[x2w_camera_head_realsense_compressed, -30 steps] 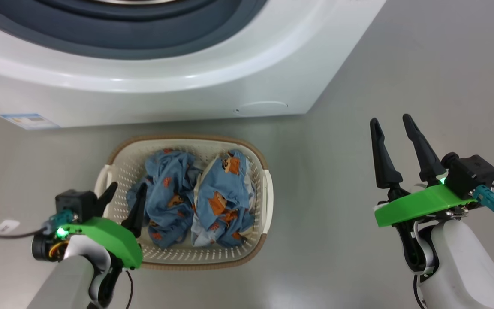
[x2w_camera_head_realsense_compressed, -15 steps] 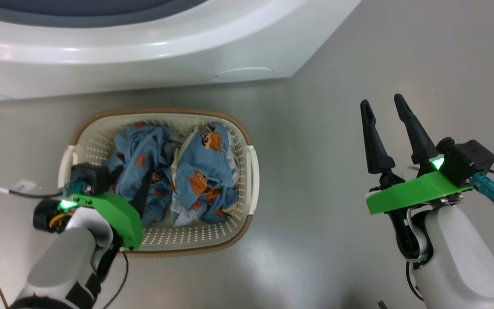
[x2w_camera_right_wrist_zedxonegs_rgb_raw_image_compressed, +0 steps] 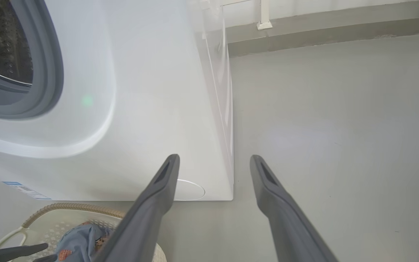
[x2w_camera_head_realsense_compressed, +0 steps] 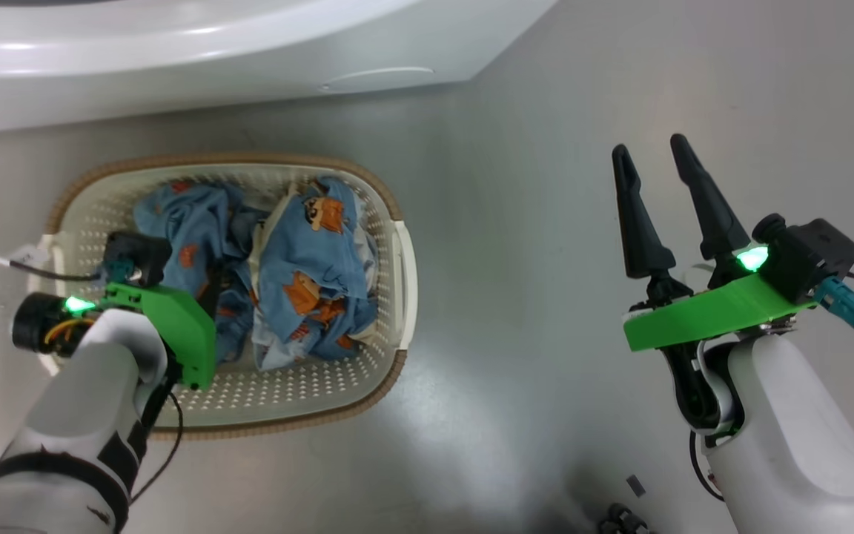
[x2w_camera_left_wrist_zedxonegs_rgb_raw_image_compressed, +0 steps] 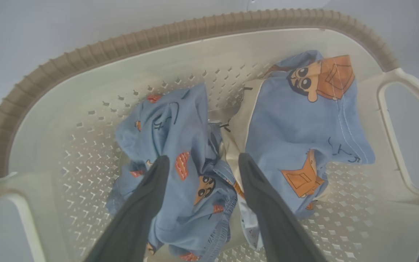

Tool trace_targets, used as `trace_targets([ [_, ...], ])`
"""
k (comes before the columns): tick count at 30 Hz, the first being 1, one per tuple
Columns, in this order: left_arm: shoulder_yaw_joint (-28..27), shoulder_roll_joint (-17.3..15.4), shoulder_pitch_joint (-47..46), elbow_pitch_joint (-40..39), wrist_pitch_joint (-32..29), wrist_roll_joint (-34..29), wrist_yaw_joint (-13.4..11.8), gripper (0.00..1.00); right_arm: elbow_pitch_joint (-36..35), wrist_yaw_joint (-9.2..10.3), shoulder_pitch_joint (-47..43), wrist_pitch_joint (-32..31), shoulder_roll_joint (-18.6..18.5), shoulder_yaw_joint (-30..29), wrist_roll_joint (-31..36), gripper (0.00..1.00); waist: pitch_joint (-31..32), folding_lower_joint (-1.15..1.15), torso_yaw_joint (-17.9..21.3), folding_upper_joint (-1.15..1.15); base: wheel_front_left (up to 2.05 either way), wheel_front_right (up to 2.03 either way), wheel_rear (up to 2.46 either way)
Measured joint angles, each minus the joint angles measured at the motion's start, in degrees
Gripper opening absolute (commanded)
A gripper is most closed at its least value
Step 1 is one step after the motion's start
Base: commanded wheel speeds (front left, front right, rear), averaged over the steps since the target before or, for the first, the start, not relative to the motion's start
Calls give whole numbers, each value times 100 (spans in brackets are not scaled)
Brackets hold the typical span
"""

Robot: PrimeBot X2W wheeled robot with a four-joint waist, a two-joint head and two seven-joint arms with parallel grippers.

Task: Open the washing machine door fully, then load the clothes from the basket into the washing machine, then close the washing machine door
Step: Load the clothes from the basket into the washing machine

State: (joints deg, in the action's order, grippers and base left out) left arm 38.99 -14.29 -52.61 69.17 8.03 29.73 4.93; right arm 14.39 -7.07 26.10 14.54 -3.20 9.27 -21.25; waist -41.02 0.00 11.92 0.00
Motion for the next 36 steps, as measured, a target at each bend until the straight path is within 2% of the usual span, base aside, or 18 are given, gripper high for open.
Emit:
trace_targets([
  [6,93,-7,-260,263,-190,-66,-158,100,-81,1,89,0,4,40,-56,100,-232,0,151,0,0,0,0],
  [18,221,-96,-561,436,-492,-178,-892,100,-193,0,116,0,13,170,-249,100,-514,0,370,0,0,0,0],
  [29,387,-213,-716,478,-1114,-277,-1079,100,-253,0,174,1,20,221,-297,100,-691,1,526,0,0,0,0],
  [30,408,-226,-732,479,-1165,-301,-1104,92,-261,0,175,1,21,221,-297,100,-708,0,539,0,0,0,0],
  [31,436,-236,-739,479,-1212,-330,-1125,74,-267,0,175,1,22,221,-298,100,-724,1,552,0,0,0,0],
  [32,464,-243,-739,482,-1229,-346,-1157,48,-271,0,175,1,22,221,-298,100,-738,0,563,0,0,0,0],
  [33,483,-247,-739,485,-1265,-360,-1169,35,-274,0,175,0,24,221,-298,100,-750,0,572,0,0,0,0],
  [34,509,-253,-739,486,-1267,-370,-1216,0,-276,0,175,0,25,221,-299,100,-759,1,580,0,0,0,0],
  [36,543,-265,-747,487,-1336,-370,-1259,0,-280,0,175,1,32,223,-301,100,-772,0,594,0,0,0,0],
])
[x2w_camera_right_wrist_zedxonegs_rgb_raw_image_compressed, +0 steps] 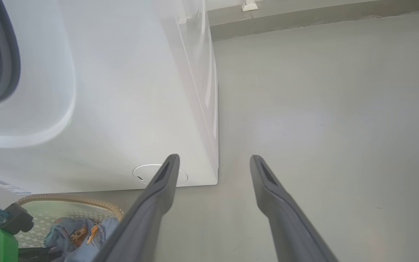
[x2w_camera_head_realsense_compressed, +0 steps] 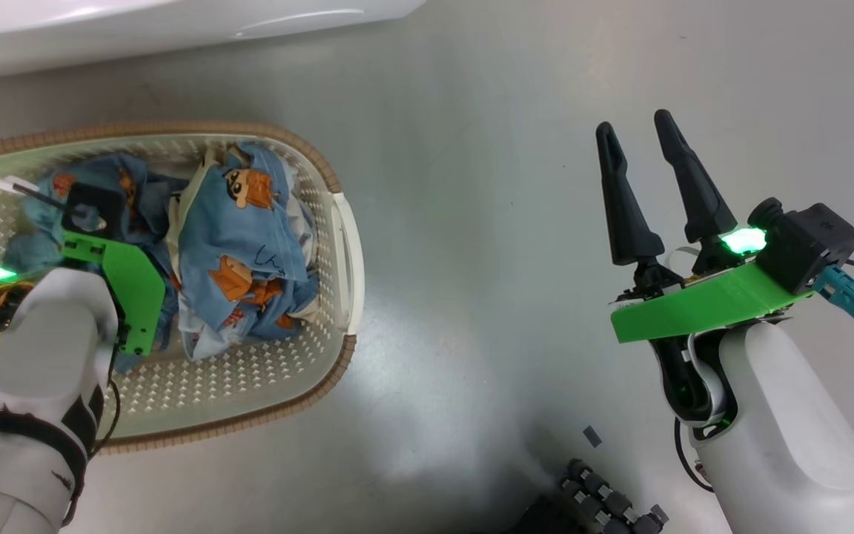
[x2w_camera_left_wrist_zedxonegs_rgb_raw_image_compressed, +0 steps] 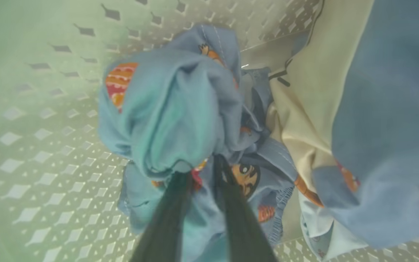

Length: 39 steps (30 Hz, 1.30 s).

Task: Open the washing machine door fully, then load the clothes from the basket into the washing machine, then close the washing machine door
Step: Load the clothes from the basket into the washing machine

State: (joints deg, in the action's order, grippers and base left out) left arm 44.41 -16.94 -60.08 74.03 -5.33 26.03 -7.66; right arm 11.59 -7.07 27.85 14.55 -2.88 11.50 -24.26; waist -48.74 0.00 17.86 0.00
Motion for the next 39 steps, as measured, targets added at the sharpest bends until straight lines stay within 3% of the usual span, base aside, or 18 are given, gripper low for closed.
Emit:
trace_targets([
  [9,45,4,-76,14,-13,8,118,0,11,0,11,-1,4,7,-54,100,29,0,-21,0,0,0,0],
  [18,30,238,-56,16,354,120,339,0,126,0,53,-1,4,-5,-41,100,340,0,-151,0,0,0,0],
  [31,-159,499,688,18,1556,626,1185,0,446,0,1,-1,2,-234,326,100,1282,0,-402,0,0,0,0],
  [39,-244,705,1026,-100,1904,808,1369,0,661,0,-304,0,2,-339,425,100,1962,1,-616,0,0,0,0],
])
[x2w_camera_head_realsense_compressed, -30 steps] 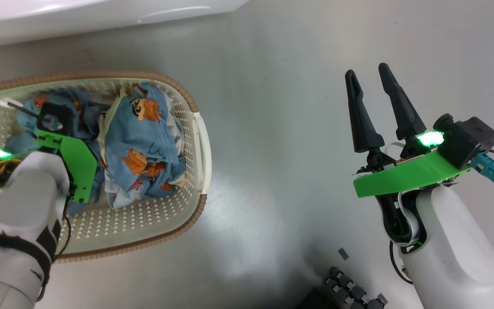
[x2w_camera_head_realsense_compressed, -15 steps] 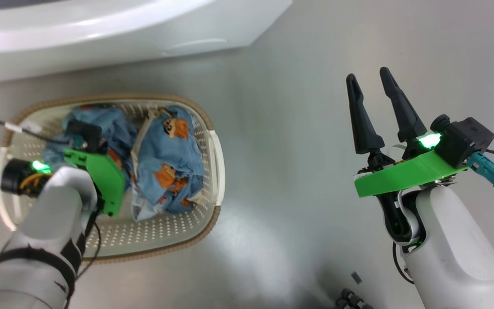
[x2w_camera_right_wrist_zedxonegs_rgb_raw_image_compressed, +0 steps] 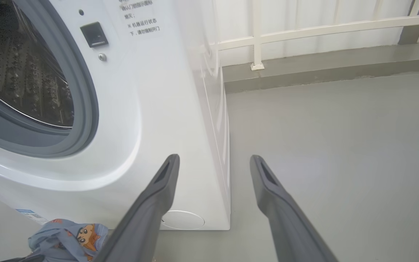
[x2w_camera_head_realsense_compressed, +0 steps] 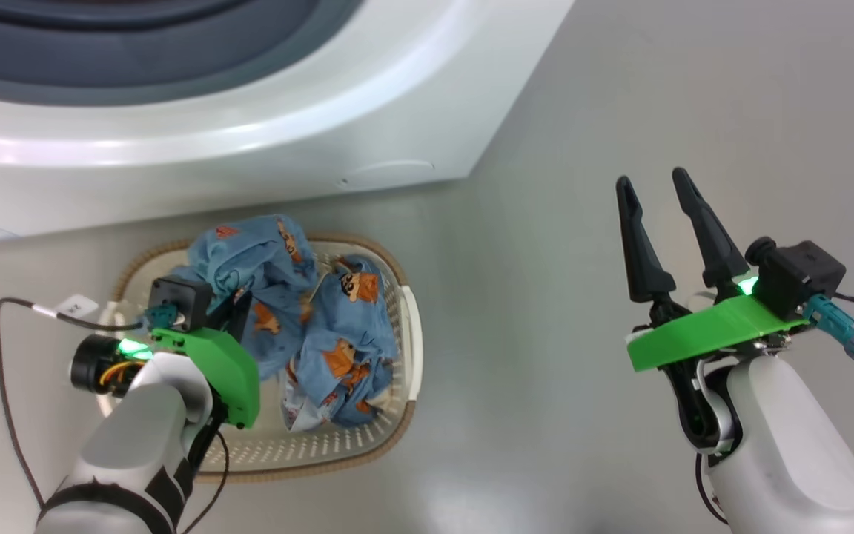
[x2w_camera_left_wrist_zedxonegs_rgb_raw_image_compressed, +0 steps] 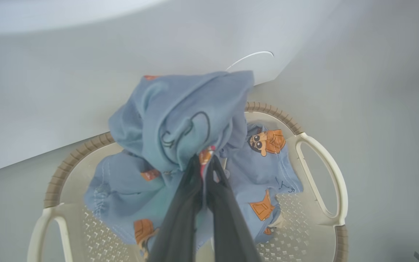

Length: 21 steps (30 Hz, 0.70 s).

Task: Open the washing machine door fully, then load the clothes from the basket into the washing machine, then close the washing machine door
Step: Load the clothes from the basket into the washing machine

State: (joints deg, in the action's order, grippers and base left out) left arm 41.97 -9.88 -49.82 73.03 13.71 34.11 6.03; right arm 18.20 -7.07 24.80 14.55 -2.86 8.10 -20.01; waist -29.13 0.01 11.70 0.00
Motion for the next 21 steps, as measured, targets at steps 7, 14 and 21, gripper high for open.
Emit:
trace_targets([
  [7,-167,0,251,-699,51,3,-2,0,135,0,-276,-1,-3,-130,77,100,522,0,-227,0,0,0,0],
  [14,-620,-48,937,-2042,52,2,52,0,214,0,-476,-1,-133,-198,81,100,1032,-1,-450,0,0,0,0],
  [21,-1053,-134,1657,-3138,52,-73,-134,0,293,0,-703,-1,-300,-234,4,100,1565,0,-636,0,0,0,0],
])
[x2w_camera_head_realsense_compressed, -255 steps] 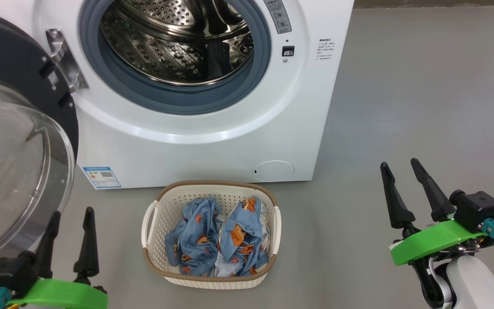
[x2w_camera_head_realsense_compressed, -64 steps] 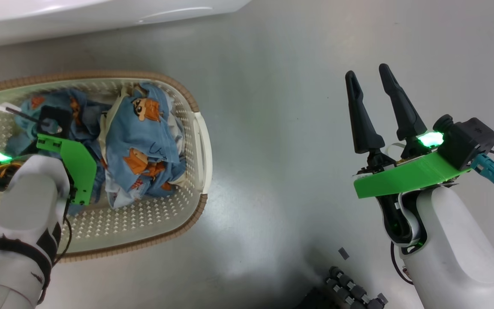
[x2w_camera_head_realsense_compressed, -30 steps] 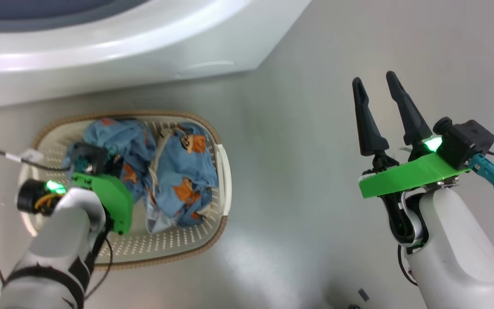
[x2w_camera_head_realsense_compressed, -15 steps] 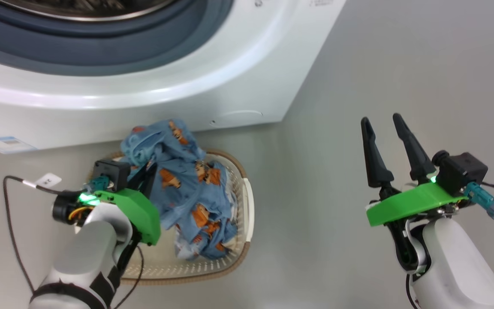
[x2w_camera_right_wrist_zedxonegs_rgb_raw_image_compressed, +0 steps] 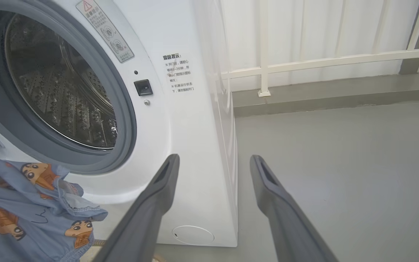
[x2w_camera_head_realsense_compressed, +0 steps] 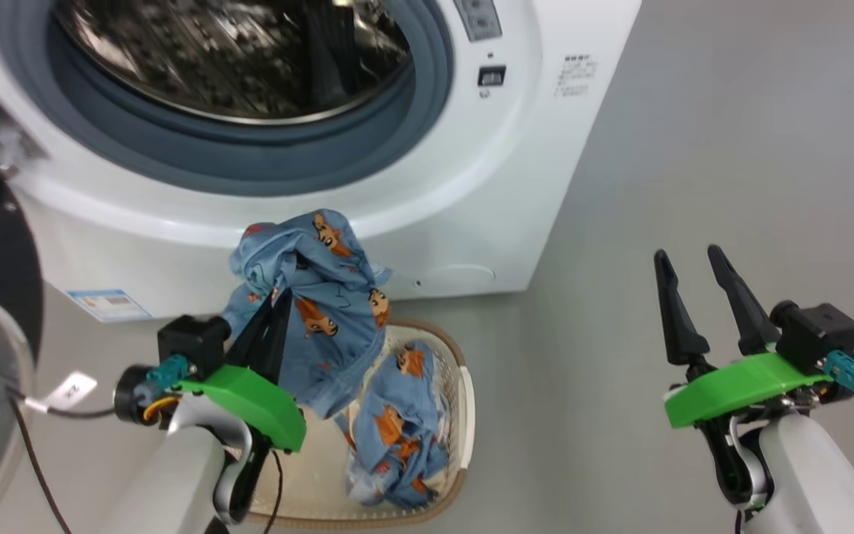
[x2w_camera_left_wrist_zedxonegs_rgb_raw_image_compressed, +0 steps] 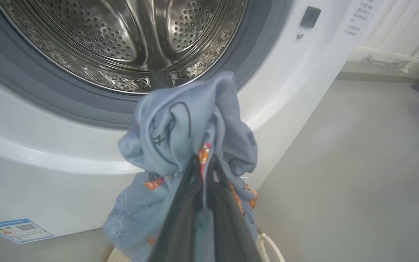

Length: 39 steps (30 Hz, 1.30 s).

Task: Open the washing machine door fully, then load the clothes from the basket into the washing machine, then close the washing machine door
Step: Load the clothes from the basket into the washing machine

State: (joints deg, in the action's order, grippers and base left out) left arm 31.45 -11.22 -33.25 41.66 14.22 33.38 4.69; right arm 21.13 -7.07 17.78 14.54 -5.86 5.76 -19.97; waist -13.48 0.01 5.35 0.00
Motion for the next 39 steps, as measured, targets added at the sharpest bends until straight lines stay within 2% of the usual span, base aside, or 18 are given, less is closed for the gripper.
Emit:
trace_targets([
  [8,-204,-120,823,-1134,0,-1,-291,0,21,0,-327,0,-190,-34,-175,100,615,0,-198,0,0,0,0],
  [20,-370,-365,1301,-2339,-213,111,-712,0,-47,0,-456,0,-320,-27,-219,100,850,-1,-292,0,0,0,0],
  [32,-364,-422,1309,-2482,-453,227,-823,0,-53,0,-454,0,-353,8,-219,100,782,-1,-203,0,0,0,0],
  [39,-308,-391,474,-1995,-582,183,-662,0,-102,0,-435,0,-325,81,-216,100,558,-1,-152,0,0,0,0],
])
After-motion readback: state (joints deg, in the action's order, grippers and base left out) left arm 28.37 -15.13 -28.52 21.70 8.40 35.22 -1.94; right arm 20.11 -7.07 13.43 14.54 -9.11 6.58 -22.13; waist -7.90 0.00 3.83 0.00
